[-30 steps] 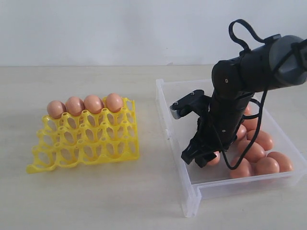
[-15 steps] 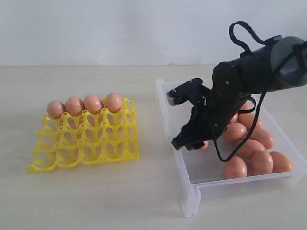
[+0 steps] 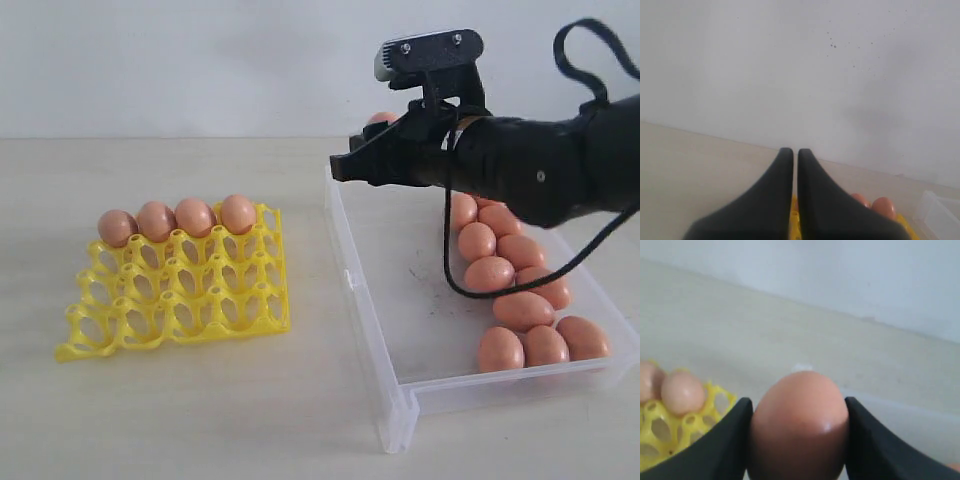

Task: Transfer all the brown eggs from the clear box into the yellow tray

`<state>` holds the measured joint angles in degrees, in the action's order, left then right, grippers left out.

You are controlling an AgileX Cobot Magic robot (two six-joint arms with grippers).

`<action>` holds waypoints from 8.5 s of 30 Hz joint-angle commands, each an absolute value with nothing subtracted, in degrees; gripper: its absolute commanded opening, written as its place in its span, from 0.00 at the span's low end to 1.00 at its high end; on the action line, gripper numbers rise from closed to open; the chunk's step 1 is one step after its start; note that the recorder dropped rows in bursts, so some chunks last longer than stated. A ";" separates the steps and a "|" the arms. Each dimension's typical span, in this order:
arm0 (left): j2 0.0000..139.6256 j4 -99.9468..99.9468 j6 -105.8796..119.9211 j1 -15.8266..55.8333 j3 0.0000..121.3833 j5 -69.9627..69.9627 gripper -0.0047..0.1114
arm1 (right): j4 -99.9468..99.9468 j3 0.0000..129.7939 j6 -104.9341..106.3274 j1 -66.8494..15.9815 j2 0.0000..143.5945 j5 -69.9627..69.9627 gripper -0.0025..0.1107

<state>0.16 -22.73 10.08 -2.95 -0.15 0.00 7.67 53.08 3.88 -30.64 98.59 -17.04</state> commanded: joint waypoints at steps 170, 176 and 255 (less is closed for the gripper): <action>0.00 -22.92 10.60 -2.71 0.00 0.00 0.07 | -99.95 94.92 -83.88 -45.00 131.98 -17.33 0.02; 0.00 -22.92 10.60 -2.71 0.00 0.00 0.07 | -99.95 95.90 -83.54 -45.13 132.71 -16.48 0.02; 0.00 -22.92 10.60 -2.71 0.00 0.00 0.07 | 11.68 89.65 32.77 -46.08 118.33 17.00 0.02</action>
<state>0.16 -22.73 10.08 -2.95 -0.15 0.00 -14.85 89.68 12.06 -47.75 117.15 29.27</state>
